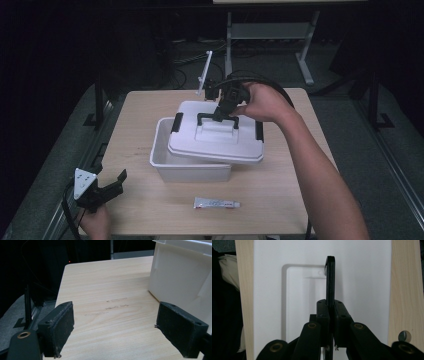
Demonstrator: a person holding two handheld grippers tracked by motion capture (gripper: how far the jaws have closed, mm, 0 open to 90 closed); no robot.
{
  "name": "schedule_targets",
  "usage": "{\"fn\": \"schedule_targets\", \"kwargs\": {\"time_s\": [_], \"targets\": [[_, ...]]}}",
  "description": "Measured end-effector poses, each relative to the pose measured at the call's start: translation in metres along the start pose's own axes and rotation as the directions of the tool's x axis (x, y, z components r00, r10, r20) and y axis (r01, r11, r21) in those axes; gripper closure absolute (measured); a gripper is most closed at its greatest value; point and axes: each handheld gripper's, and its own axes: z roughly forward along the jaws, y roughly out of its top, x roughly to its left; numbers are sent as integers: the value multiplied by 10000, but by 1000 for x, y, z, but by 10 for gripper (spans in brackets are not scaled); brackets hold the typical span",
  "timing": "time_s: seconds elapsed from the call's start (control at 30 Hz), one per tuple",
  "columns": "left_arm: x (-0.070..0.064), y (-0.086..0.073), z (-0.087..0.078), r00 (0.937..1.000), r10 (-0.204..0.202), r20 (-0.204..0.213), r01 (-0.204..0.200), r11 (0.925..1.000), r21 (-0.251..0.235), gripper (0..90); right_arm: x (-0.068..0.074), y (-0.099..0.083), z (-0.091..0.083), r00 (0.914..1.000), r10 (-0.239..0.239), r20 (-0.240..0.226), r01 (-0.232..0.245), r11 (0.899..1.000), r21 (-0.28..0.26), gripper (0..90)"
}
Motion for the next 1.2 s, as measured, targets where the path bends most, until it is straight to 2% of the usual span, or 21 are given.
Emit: {"fn": "schedule_targets", "kwargs": {"time_s": [0.23, 0.6, 0.77, 1.03, 1.2], "targets": [[0, -1, 0, 10000, -91, 40, 91, 10000, 1, 138, 3, -20, -13, 9993, 250, 262, -251, 9997, 5, 845], [0, -2, 0, 10000, -55, -3, 55, 10000, 52, 138, 7, -66, -25, 9952, 843, 498, -842, 9964, -37, 845], [-1, -1, 0, 10000, 91, -11, -91, 9999, 99, 138, 12, -89, -30, 9916, 1147, 600, -1145, 9934, -72, 844], [0, -2, -1, 10000, 22, -30, -22, 10000, 53, 138, 17, -120, -36, 9831, 1681, 725, -1678, 9858, -102, 844], [0, -2, -2, 10000, 36, -54, -36, 10000, 15, 138, 22, -138, -36, 9792, 1854, 820, -1849, 9827, -138, 844]]}}
